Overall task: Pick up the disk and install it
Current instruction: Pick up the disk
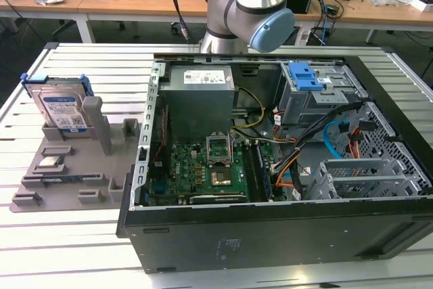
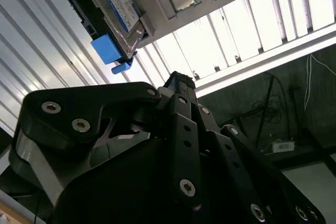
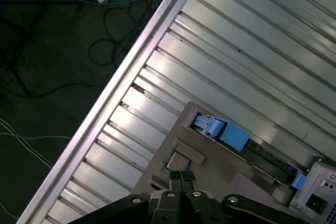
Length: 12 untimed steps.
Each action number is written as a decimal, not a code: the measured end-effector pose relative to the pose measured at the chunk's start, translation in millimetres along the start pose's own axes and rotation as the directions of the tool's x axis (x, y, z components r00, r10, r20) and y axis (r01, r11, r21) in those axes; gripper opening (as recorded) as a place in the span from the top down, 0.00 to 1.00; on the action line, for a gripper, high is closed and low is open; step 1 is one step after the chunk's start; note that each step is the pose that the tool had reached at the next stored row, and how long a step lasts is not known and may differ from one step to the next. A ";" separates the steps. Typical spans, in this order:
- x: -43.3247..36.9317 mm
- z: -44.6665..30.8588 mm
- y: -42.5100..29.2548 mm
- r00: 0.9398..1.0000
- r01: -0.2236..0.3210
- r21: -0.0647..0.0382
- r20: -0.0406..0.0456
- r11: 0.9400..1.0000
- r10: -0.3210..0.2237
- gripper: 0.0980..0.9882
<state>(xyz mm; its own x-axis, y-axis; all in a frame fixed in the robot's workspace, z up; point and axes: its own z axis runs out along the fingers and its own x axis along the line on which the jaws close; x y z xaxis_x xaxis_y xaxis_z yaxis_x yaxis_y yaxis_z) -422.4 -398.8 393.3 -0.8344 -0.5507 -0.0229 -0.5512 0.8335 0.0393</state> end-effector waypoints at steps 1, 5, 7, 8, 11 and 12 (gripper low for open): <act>0.0 0.0 0.0 1.000 0.007 0.000 0.000 1.000 -0.007 0.99; 0.0 0.0 0.0 0.999 0.041 -0.001 -0.002 0.999 -0.041 0.99; 0.0 0.0 0.0 0.998 0.060 -0.001 -0.002 0.998 -0.060 0.99; 0.0 0.0 0.0 0.998 0.067 -0.002 -0.003 0.998 -0.067 0.99; 0.0 0.0 0.0 0.994 0.112 -0.003 -0.004 0.994 -0.112 0.99; 0.0 0.0 0.0 0.993 0.122 -0.003 -0.005 0.993 -0.122 0.99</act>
<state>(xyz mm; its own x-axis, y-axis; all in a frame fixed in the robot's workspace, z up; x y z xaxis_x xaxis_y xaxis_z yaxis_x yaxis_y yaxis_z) -422.4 -398.9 393.3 -0.7610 -0.6484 -0.0230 -0.6487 0.7600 0.0393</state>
